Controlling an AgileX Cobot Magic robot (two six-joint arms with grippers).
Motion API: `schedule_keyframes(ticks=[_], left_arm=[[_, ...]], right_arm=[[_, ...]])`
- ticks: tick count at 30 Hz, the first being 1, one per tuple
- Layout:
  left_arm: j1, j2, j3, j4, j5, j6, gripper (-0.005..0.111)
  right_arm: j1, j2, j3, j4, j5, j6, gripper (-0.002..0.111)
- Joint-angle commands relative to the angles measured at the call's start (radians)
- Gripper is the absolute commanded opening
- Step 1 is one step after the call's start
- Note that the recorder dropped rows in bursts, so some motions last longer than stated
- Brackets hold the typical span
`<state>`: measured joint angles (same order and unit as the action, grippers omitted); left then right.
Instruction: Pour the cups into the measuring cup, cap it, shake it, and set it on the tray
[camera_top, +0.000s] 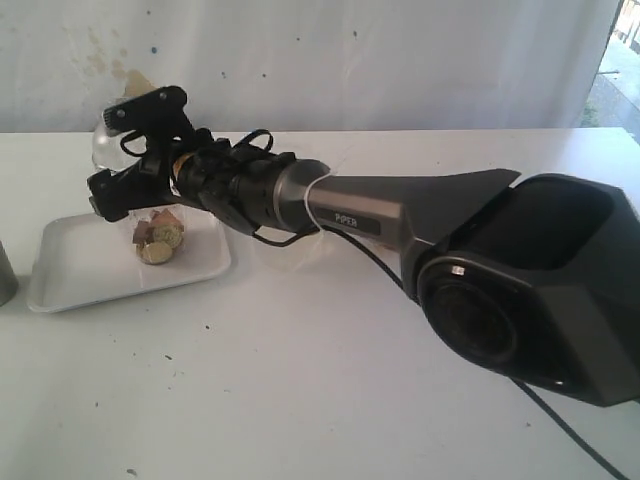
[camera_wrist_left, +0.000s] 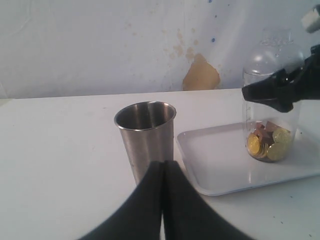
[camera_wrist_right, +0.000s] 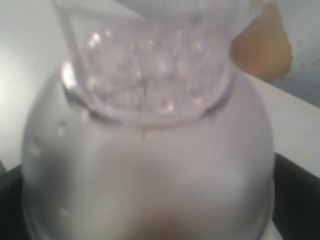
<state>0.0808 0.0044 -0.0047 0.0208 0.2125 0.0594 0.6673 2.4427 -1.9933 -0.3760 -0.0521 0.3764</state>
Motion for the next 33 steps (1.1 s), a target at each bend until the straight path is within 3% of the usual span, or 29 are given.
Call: schedule_keyframes(ticks=[1, 10, 18, 20, 23, 26, 27, 28, 33], left_arm=[[-0.005, -0.004, 0.005, 0.002, -0.010, 0.003, 0.000], [-0.005, -0.004, 0.005, 0.002, -0.010, 0.003, 0.000], [-0.005, -0.004, 0.005, 0.002, -0.010, 0.003, 0.000], [-0.005, -0.004, 0.005, 0.002, -0.010, 0.003, 0.000], [-0.005, -0.004, 0.005, 0.002, -0.010, 0.003, 0.000], [-0.005, -0.004, 0.005, 0.002, -0.010, 0.003, 0.000], [-0.005, -0.004, 0.005, 0.002, -0.010, 0.003, 0.000], [-0.005, -0.004, 0.005, 0.002, -0.010, 0.003, 0.000], [-0.005, -0.004, 0.005, 0.002, -0.010, 0.003, 0.000]], right_arm=[[-0.001, -0.057, -0.008, -0.003, 0.011, -0.009, 0.105], [-0.001, -0.169, -0.008, -0.003, 0.025, -0.014, 0.105], [-0.001, -0.314, -0.008, 0.005, 0.230, -0.009, 0.102], [0.006, -0.349, -0.008, 0.020, 0.287, -0.009, 0.094], [0.021, -0.400, -0.008, 0.047, 0.370, -0.007, 0.071], [0.049, -0.457, -0.008, 0.064, 0.485, -0.007, 0.032], [0.069, -0.490, -0.008, 0.064, 0.564, -0.014, 0.005], [0.076, -0.502, -0.008, 0.064, 0.595, -0.021, 0.001], [0.099, -0.690, 0.021, 0.104, 0.902, -0.147, 0.000]])
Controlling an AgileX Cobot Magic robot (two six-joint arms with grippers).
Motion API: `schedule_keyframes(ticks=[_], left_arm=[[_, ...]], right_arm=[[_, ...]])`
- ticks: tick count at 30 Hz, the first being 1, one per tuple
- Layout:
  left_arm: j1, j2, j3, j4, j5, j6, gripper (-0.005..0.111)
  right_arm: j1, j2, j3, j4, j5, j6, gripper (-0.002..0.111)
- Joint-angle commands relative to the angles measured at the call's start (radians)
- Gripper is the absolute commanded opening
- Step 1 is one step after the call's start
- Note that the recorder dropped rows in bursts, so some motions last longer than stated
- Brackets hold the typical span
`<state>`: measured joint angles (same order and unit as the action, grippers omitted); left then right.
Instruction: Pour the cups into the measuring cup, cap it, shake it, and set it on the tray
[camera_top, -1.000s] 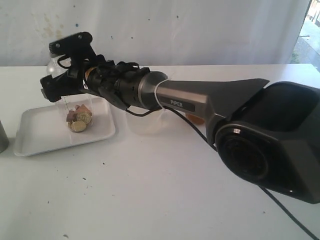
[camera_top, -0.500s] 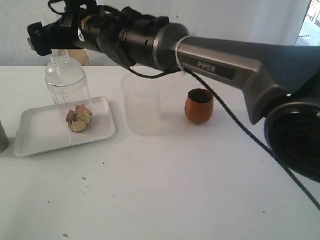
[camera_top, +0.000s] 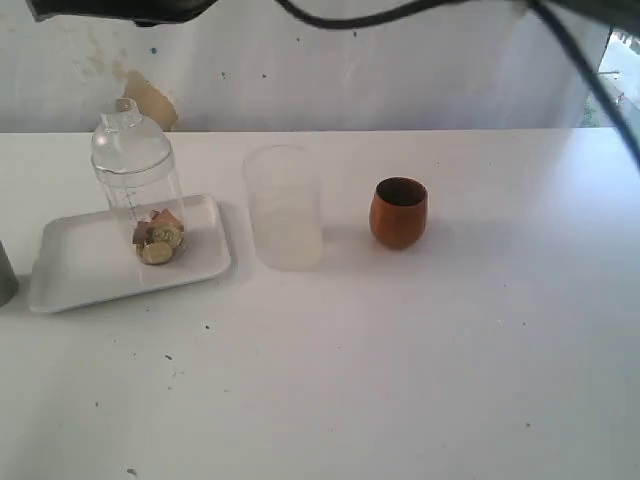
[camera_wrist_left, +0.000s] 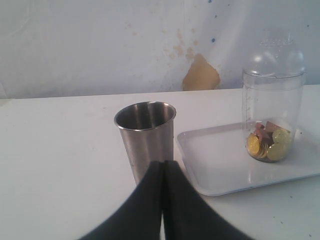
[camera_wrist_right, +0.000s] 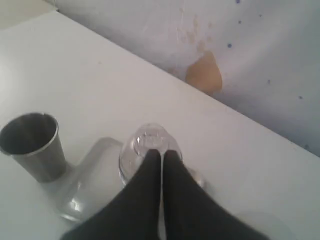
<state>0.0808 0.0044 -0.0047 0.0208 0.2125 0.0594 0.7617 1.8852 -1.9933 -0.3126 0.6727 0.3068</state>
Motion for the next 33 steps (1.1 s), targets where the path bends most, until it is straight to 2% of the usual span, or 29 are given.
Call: schedule_keyframes(ticks=[1, 4, 11, 14, 19, 33], left_arm=[[-0.005, -0.004, 0.005, 0.002, -0.010, 0.003, 0.000], [-0.005, -0.004, 0.005, 0.002, -0.010, 0.003, 0.000], [-0.005, -0.004, 0.005, 0.002, -0.010, 0.003, 0.000], [-0.005, -0.004, 0.005, 0.002, -0.010, 0.003, 0.000], [-0.005, -0.004, 0.005, 0.002, -0.010, 0.003, 0.000], [-0.005, -0.004, 0.005, 0.002, -0.010, 0.003, 0.000]], right_arm=[[0.005, -0.169, 0.042, 0.058, 0.189, -0.104, 0.000], [0.005, -0.372, 0.211, 0.172, 0.179, -0.201, 0.000], [0.005, -0.944, 0.708, 0.179, 0.031, -0.211, 0.000], [0.005, -1.122, 0.833, 0.179, 0.010, -0.211, 0.000], [0.005, -1.358, 0.937, 0.181, 0.028, -0.207, 0.000], [0.005, -1.801, 0.946, 0.185, 0.069, -0.195, 0.000]])
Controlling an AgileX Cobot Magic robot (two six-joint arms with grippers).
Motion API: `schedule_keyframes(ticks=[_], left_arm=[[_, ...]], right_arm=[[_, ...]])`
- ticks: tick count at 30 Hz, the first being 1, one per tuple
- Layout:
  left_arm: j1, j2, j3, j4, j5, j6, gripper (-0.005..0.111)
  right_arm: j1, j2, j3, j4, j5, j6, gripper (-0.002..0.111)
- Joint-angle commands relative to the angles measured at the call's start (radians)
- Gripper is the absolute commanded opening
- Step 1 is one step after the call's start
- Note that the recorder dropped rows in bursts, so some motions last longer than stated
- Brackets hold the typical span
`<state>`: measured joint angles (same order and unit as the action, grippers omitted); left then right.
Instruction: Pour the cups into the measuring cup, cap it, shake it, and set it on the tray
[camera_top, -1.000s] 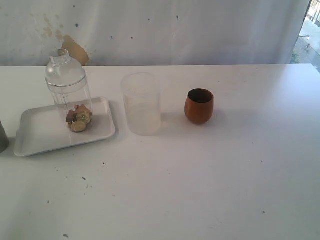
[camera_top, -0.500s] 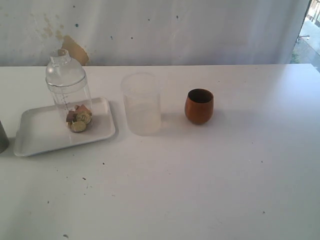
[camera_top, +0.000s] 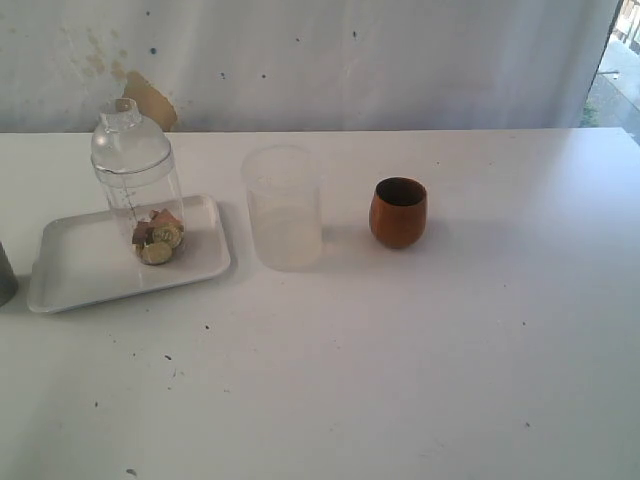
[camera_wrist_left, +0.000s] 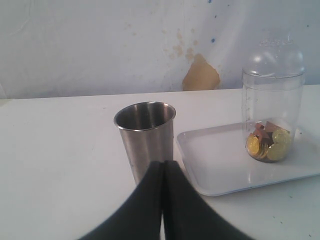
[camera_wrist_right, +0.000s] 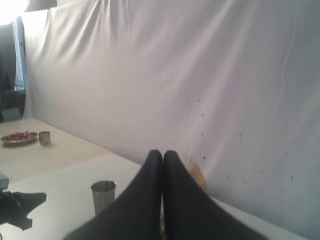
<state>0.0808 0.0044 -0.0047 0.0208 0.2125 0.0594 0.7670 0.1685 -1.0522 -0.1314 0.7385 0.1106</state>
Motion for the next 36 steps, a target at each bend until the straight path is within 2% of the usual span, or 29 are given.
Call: schedule_keyframes(ticks=[1, 8, 12, 17, 21, 28, 36], left_arm=[[-0.005, -0.004, 0.005, 0.002, -0.010, 0.003, 0.000], [-0.005, -0.004, 0.005, 0.002, -0.010, 0.003, 0.000], [-0.005, -0.004, 0.005, 0.002, -0.010, 0.003, 0.000], [-0.005, -0.004, 0.005, 0.002, -0.010, 0.003, 0.000], [-0.005, -0.004, 0.005, 0.002, -0.010, 0.003, 0.000], [-0.005, -0.004, 0.005, 0.002, -0.010, 0.003, 0.000], [-0.005, -0.004, 0.005, 0.002, -0.010, 0.003, 0.000]], right_arm=[[-0.001, -0.109, 0.005, 0.004, 0.003, 0.001, 0.000], [-0.001, -0.168, 0.012, -0.005, 0.005, 0.001, 0.000], [-0.050, -0.168, 0.060, 0.000, -0.018, 0.001, 0.000], [-0.172, -0.168, 0.168, 0.002, -0.104, -0.002, 0.000], [-0.283, -0.168, 0.270, 0.007, -0.270, -0.055, 0.000], [-0.450, -0.168, 0.474, 0.192, -0.568, -0.333, 0.000], [-0.651, -0.168, 0.710, 0.230, -0.717, -0.352, 0.000]])
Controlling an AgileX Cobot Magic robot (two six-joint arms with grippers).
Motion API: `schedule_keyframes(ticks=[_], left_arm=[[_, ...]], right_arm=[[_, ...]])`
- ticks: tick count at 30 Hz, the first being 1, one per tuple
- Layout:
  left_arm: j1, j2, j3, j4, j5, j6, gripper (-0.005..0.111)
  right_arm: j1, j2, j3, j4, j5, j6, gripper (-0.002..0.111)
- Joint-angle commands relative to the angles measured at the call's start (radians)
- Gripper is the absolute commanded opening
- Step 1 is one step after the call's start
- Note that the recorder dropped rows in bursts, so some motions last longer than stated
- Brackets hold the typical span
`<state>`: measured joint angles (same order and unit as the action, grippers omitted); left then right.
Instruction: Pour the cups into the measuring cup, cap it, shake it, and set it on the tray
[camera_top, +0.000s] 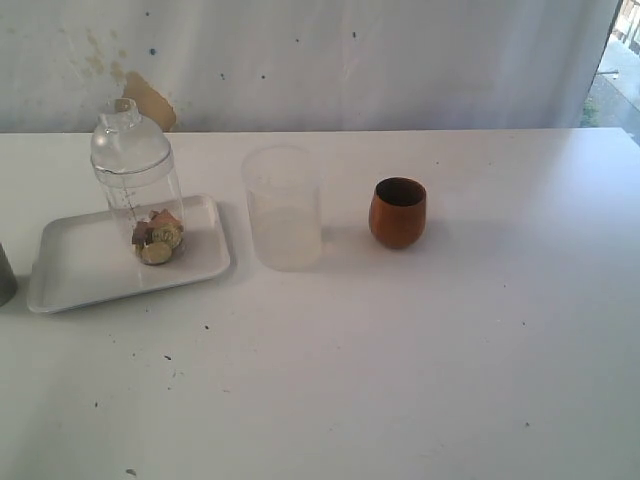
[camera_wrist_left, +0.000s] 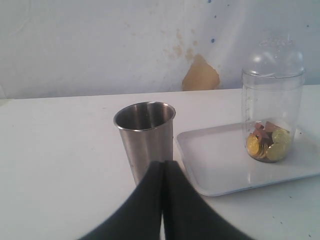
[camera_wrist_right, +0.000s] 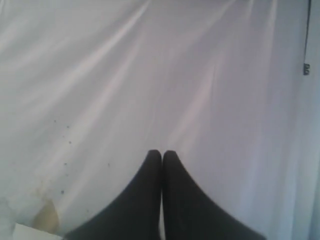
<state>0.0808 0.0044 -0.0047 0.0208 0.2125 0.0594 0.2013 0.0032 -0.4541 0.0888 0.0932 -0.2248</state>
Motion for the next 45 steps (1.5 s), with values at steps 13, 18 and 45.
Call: schedule_keyframes(ticks=[13, 18, 45], left_arm=[[-0.005, -0.004, 0.005, 0.002, -0.010, 0.003, 0.000], [-0.005, -0.004, 0.005, 0.002, -0.010, 0.003, 0.000], [-0.005, -0.004, 0.005, 0.002, -0.010, 0.003, 0.000]], right_arm=[[-0.282, -0.003, 0.454, 0.008, 0.045, 0.020, 0.000], [-0.282, -0.003, 0.454, -0.040, 0.204, 0.020, 0.000], [-0.282, -0.003, 0.454, -0.038, 0.248, 0.027, 0.000]])
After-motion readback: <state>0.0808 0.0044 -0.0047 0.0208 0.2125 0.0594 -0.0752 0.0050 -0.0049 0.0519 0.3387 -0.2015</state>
